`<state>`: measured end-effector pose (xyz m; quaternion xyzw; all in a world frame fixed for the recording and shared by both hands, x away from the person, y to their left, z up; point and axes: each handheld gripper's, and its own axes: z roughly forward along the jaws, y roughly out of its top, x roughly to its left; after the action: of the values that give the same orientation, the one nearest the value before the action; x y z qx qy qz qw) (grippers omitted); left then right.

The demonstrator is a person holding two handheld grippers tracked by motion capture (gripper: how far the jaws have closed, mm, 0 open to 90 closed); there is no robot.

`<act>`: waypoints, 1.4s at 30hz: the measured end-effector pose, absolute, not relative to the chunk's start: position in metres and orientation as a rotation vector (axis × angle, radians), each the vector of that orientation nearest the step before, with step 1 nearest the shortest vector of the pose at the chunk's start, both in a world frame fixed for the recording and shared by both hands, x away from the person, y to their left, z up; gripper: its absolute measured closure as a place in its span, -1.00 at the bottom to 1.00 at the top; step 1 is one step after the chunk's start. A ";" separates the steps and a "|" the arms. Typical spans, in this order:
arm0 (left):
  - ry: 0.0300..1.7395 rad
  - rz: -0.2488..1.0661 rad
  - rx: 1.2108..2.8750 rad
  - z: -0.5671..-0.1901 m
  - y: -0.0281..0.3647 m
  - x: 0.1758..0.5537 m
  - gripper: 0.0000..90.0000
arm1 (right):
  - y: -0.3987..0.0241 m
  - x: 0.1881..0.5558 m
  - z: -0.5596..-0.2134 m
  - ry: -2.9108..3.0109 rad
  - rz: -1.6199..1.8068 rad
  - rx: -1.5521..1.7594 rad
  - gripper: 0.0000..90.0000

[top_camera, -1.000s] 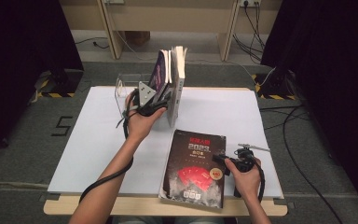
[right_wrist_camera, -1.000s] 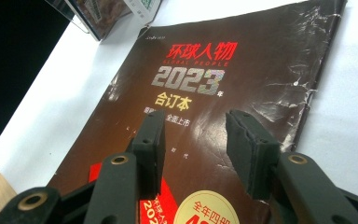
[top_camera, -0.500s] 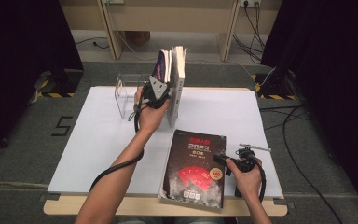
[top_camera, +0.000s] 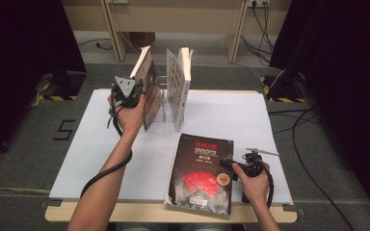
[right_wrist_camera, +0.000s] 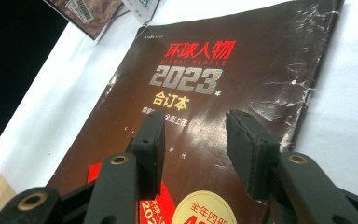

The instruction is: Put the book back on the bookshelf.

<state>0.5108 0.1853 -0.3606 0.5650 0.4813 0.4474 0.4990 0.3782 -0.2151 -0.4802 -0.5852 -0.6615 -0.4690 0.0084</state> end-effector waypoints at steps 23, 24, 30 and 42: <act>1.292 0.881 1.313 -0.363 0.174 0.540 0.69 | -0.221 0.378 -0.480 -2.052 -1.474 -1.835 0.29; 1.286 0.885 1.313 -0.361 0.170 0.541 0.70 | -0.221 0.378 -0.480 -2.044 -1.471 -1.841 0.29; 1.207 0.876 1.328 -0.360 0.142 0.546 0.70 | -0.223 0.379 -0.481 -2.046 -1.474 -1.839 0.29; 1.071 0.966 1.452 -0.379 0.135 0.536 0.66 | -0.223 0.379 -0.479 -2.043 -1.478 -1.841 0.29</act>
<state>0.5357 0.1347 -0.3791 0.6057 0.4469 0.4032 0.5204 0.3790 -0.2232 -0.4793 -0.5896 -0.6545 -0.4733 0.0097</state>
